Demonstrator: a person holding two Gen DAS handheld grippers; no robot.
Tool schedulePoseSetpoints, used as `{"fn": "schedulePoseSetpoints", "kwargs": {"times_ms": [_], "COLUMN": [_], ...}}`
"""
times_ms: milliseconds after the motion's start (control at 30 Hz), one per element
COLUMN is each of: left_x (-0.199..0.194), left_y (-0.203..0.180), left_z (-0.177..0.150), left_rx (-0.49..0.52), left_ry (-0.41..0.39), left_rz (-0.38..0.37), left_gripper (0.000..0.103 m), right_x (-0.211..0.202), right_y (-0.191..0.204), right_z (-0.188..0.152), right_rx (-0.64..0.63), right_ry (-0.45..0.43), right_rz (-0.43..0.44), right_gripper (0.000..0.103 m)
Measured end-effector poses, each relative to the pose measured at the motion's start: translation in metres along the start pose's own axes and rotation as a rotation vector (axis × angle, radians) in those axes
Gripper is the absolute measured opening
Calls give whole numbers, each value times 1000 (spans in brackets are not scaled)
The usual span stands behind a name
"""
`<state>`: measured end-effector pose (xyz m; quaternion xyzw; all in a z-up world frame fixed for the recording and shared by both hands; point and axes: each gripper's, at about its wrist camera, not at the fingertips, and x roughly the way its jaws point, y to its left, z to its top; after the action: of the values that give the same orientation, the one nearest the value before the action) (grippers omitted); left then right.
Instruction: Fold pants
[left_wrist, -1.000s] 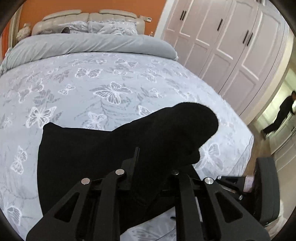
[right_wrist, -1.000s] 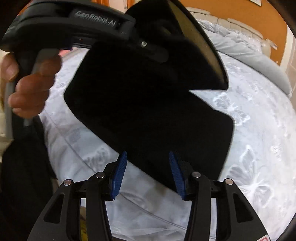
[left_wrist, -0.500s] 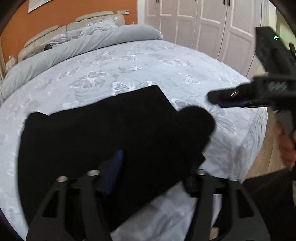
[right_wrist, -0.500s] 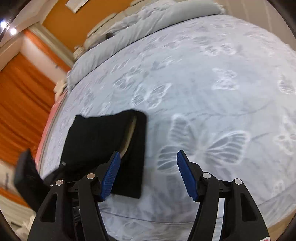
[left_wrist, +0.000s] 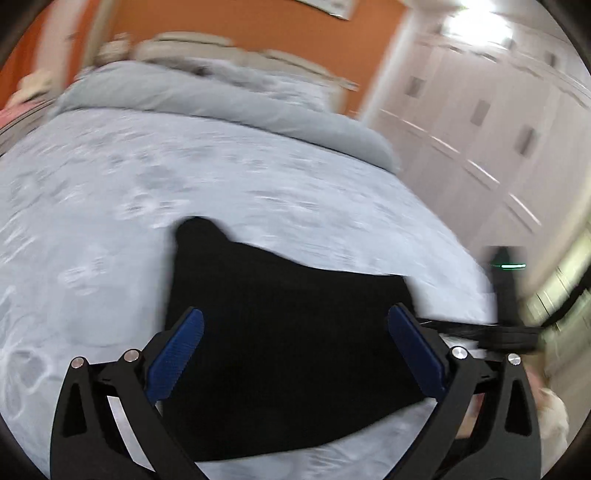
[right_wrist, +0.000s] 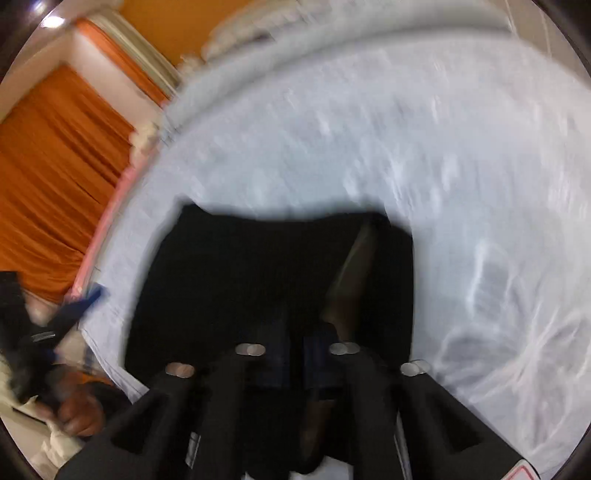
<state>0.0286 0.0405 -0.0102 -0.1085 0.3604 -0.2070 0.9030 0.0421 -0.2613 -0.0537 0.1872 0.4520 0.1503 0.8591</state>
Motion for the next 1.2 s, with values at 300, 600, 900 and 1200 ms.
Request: {"fn": "schedulePoseSetpoints", "kwargs": {"times_ms": [300, 600, 900, 1200], "left_x": [9, -13, -34, -4], "left_y": [41, 59, 64, 59], "left_z": [-3, -29, -66, -83], "left_rx": [-14, 102, 247, 284], "left_ry": [44, 91, 143, 217], "left_rz": [169, 272, 225, 312], "left_gripper": [98, 98, 98, 98], "right_x": [14, -29, -41, -22], "right_y": [-4, 102, 2, -25], "right_z": [2, -110, -110, -112], "right_rx": [-57, -555, 24, 213], "right_ry": [-9, -90, -5, 24], "right_rz": [-213, -144, 62, -24], "right_gripper": [18, 50, 44, 47]}}
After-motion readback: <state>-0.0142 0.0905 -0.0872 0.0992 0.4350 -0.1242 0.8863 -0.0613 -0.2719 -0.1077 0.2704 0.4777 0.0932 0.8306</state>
